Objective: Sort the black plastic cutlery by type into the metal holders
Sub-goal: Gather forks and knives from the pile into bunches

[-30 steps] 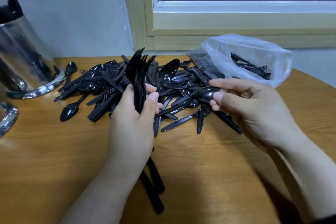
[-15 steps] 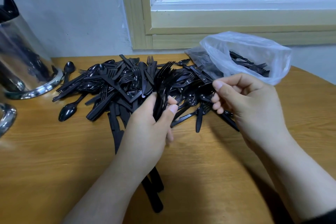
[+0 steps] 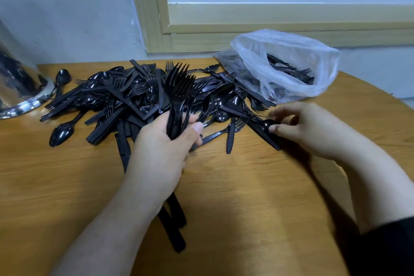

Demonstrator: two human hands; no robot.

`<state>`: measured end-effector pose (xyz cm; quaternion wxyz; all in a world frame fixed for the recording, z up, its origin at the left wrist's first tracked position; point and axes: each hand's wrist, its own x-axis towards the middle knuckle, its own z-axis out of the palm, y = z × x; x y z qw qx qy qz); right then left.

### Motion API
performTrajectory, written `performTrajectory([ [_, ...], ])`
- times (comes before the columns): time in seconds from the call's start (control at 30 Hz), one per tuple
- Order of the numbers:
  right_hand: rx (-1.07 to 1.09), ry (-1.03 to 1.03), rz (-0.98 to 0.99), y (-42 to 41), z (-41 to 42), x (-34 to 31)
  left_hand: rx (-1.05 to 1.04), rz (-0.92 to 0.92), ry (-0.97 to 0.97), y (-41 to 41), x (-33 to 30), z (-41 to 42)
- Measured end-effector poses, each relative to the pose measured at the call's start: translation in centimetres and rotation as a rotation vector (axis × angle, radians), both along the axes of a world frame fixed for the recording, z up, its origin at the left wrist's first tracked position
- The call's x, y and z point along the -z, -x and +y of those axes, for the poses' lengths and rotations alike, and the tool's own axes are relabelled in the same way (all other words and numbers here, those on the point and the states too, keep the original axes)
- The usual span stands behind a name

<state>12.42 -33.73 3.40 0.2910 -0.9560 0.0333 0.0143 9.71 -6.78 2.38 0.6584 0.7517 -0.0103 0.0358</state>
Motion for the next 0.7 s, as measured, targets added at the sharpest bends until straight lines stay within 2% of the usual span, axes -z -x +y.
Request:
performTrajectory([
  [0.27, 0.072, 0.066, -0.033, -0.3, 0.5, 0.3, -0.038, -0.016, 0.005, -0.2, 0.2, 0.1],
  [0.33, 0.137, 0.049, -0.135, -0.2, 0.4, -0.1, -0.049, -0.025, 0.011, -0.2, 0.1, 0.1],
  [0.47, 0.232, -0.085, -0.515, 0.2, 0.5, -1.5, -0.102, -0.061, 0.021, -0.2, -0.1, 0.1],
  [0.53, 0.146, -0.182, -0.61, 0.5, 1.2, -1.9, -0.144, -0.081, 0.033, -0.3, -0.1, 0.1],
  [0.7, -0.187, -0.21, -0.562, 1.1, 3.1, -1.3, -0.194, -0.099, -0.009, -0.4, -0.2, 0.3],
])
